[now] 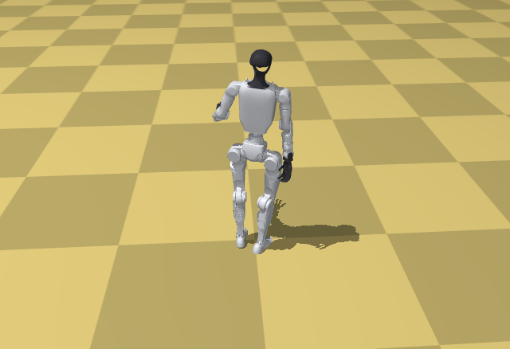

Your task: Upper body actions

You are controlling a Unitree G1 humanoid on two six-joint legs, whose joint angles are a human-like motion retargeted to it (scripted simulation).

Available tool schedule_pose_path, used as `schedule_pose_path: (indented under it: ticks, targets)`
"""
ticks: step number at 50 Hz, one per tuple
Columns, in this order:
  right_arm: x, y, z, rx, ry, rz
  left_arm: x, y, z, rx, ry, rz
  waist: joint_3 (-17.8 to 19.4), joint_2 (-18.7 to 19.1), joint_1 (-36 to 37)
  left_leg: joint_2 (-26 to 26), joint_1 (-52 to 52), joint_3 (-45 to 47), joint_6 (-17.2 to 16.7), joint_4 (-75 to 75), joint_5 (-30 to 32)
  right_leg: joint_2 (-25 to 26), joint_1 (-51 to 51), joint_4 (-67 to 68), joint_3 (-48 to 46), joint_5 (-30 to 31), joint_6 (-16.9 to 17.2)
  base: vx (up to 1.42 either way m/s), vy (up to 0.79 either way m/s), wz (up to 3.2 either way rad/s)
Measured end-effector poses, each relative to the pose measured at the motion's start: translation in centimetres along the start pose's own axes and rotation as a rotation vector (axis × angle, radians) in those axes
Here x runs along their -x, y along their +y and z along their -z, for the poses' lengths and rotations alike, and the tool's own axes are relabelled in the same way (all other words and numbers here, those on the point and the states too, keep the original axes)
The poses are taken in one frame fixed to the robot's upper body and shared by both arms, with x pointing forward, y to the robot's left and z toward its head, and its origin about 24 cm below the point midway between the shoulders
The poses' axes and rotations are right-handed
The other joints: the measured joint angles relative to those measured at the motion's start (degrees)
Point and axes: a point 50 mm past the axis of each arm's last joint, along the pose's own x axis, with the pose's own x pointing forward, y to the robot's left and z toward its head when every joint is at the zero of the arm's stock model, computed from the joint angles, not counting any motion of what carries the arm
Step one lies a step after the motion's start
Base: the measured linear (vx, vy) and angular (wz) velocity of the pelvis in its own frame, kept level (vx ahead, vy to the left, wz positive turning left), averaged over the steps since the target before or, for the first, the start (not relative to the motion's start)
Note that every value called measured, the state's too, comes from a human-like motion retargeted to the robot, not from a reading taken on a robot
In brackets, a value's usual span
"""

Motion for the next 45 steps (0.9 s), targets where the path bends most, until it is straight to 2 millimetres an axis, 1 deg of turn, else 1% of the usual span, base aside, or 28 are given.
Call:
schedule_pose_path:
  ticks: [2,4,5,7,8,10,12,13,15,17,18,20,22,23,25,26,28,30,33,37,39,42,45]
  targets:
    - [0.0,0.1,0.0,-0.003,-0.004,-0.004,2.7,-3.7,2.0,0.041,0.224,0.176,0.3,-0.1,0.2,0.1,0.1,0.0,0.0,0.1,0.0,-0.1,0.1,0.1,0.0,0.0,0.2,0.00,0.00,0.00]
    - [0.0,0.1,0.0,-0.009,-0.007,-0.012,6.3,-7.1,3.7,0.094,0.481,0.410,0.4,-0.1,0.3,0.1,0.1,-0.1,0.0,0.1,0.0,-0.2,0.1,0.1,0.0,0.0,0.3,0.00,0.00,0.00]
    - [0.0,0.1,0.0,-0.014,-0.009,-0.017,8.4,-8.6,4.3,0.126,0.615,0.534,0.4,-0.2,0.4,0.1,0.1,-0.1,-0.1,0.1,0.0,-0.2,0.1,0.1,0.0,-0.1,0.3,0.00,0.00,0.00]
    - [0.0,0.2,0.1,-0.025,-0.012,-0.025,12.9,-10.3,5.3,0.182,0.894,0.776,0.2,-0.2,0.3,0.2,-0.1,-0.4,-0.1,0.1,0.0,-0.3,0.0,0.2,0.0,-0.1,0.4,0.00,0.00,0.00]
    - [0.0,0.2,0.1,-0.031,-0.013,-0.030,15.4,-10.8,5.5,0.214,1.039,0.896,0.0,-0.3,0.3,0.2,-0.3,-0.5,-0.1,0.1,0.0,-0.3,-0.1,0.2,-0.1,-0.2,0.5,0.00,0.00,0.00]
    - [0.0,0.2,0.1,-0.041,-0.017,-0.039,19.9,-11.2,4.9,0.297,1.302,1.113,-0.2,-0.4,0.1,0.3,-0.5,-0.6,-0.1,0.0,0.1,-0.4,-0.3,0.2,-0.2,-0.2,0.5,0.00,-0.03,0.02]
    - [0.0,0.2,0.0,-0.045,-0.022,-0.041,23.3,-11.0,4.0,0.390,1.486,1.254,-0.2,-0.4,-0.3,0.3,-0.6,-0.7,-0.1,0.0,0.1,-0.3,-0.5,0.2,-0.3,-0.2,0.5,-0.01,-0.06,0.00]
    - [0.0,0.1,-0.1,-0.044,-0.026,-0.039,24.6,-11.0,3.7,0.426,1.541,1.294,-0.1,-0.4,-0.5,0.4,-0.6,-0.6,-0.1,0.0,0.0,-0.1,-0.6,0.2,-0.3,-0.2,0.5,-0.02,-0.05,-0.05]
    - [0.0,0.0,-0.3,-0.032,-0.034,-0.026,26.5,-11.1,2.9,0.455,1.564,1.340,-0.2,-0.2,-1.1,0.3,-0.5,-0.5,0.0,-0.3,-0.2,0.3,-0.6,0.0,-0.2,-0.2,0.2,-0.02,-0.02,0.59]
    - [0.0,-0.1,-0.4,-0.027,-0.043,-0.006,27.6,-11.6,2.1,0.419,1.528,1.361,-0.8,0.3,-8.5,-1.4,1.1,-7.7,0.0,-1.4,-1.0,-0.8,0.2,-0.5,-7.4,-1.3,0.4,-0.05,-0.03,2.28]
    - [0.0,-0.1,-0.4,-0.024,-0.047,0.003,28.3,-11.8,1.7,0.398,1.554,1.321,-0.8,0.4,-9.8,-1.5,1.1,-8.8,-0.2,-1.4,-0.9,-1.0,0.5,-0.6,-8.5,-1.5,0.4,-0.05,-0.02,1.26]
    - [-0.1,0.1,-0.2,-0.037,-0.053,0.022,28.6,-12.7,0.7,0.489,1.612,1.170,-0.8,0.4,-9.7,-1.2,0.6,-8.4,-0.3,-1.2,-0.7,-0.6,0.6,-0.8,-8.1,-1.6,0.2,-0.04,-0.01,-0.08]
    - [-0.1,0.2,0.0,-0.069,-0.056,0.031,28.1,-12.9,0.7,0.596,1.639,1.048,-0.6,0.3,-7.9,-0.7,0.1,-6.4,-0.5,-0.6,-0.7,-0.1,0.6,-0.8,-6.2,-1.5,-0.1,-0.02,-0.01,-0.81]
    - [-0.1,0.3,0.1,-0.089,-0.056,0.029,27.9,-12.7,1.0,0.612,1.642,1.027,-0.5,0.1,-6.6,-0.5,-0.2,-5.2,-0.5,-0.3,-0.6,0.1,0.6,-0.8,-4.9,-1.3,-0.2,-0.01,-0.02,-1.00]
    - [-0.1,0.5,0.3,-0.129,-0.054,0.015,27.8,-12.1,1.7,0.590,1.615,1.086,-0.3,-0.5,-3.8,0.2,-0.7,-2.9,-0.8,0.1,-0.4,0.2,0.5,-0.8,-2.6,-1.1,-0.2,0.00,-0.03,-0.91]
    - [-0.1,0.6,0.4,-0.143,-0.052,0.005,27.6,-11.8,2.0,0.554,1.580,1.150,-0.4,-0.6,-3.0,0.3,-0.9,-2.5,-0.8,0.2,-0.4,0.2,0.3,-0.7,-2.2,-1.0,-0.1,-0.01,-0.04,-0.52]
    - [-0.1,0.7,0.5,-0.157,-0.049,-0.010,27.2,-11.5,2.6,0.474,1.504,1.253,-0.4,-0.7,-2.4,0.4,-1.0,-2.5,-0.8,0.2,-0.3,0.0,0.1,-0.5,-2.1,-1.0,0.1,0.00,0.00,0.00]
    - [-0.1,0.7,0.6,-0.156,-0.047,-0.013,26.7,-11.4,3.0,0.401,1.443,1.299,-0.3,-0.6,-2.7,0.5,-1.0,-2.7,-0.9,0.2,-0.3,0.0,0.0,-0.4,-2.3,-1.0,0.1,-0.03,-0.01,0.03]
    - [-0.1,0.4,0.4,-0.138,-0.048,0.000,26.0,-11.7,3.1,0.339,1.387,1.281,-0.1,-0.4,-3.1,0.6,-1.2,-2.9,-0.9,0.3,-0.2,0.4,-0.1,-0.4,-2.5,-1.1,-0.2,-0.07,-0.03,0.05]
    - [-0.1,0.3,0.1,-0.111,-0.038,0.011,25.0,-12.4,2.8,0.273,1.324,1.151,0.2,-0.5,-3.1,0.9,-1.3,-2.6,-1.4,0.4,-0.3,0.6,-0.2,-0.2,-2.2,-1.3,-0.5,-0.06,-0.03,-0.05]
    - [-0.1,0.3,0.1,-0.106,-0.037,0.022,24.5,-12.5,2.7,0.252,1.291,1.123,0.2,-0.4,-3.0,1.1,-1.1,-2.4,-1.6,0.5,-0.4,0.7,-0.2,-0.1,-1.9,-1.4,-0.7,-0.06,-0.02,-0.11]
    - [-0.1,0.2,0.0,-0.104,-0.040,0.033,24.3,-12.6,2.7,0.235,1.268,1.137,0.2,-0.1,-3.1,1.2,-0.8,-2.1,-1.6,0.5,-0.6,1.1,-0.1,0.1,-1.6,-1.8,-0.9,-0.08,-0.03,-0.11]
    - [-0.1,0.2,0.1,-0.118,-0.043,0.029,24.5,-12.5,2.8,0.257,1.281,1.201,0.1,0.2,-3.0,1.2,-0.4,-1.6,-1.6,0.4,-1.1,1.8,0.1,0.3,-1.1,-2.3,-1.3,-0.07,-0.03,-0.16]
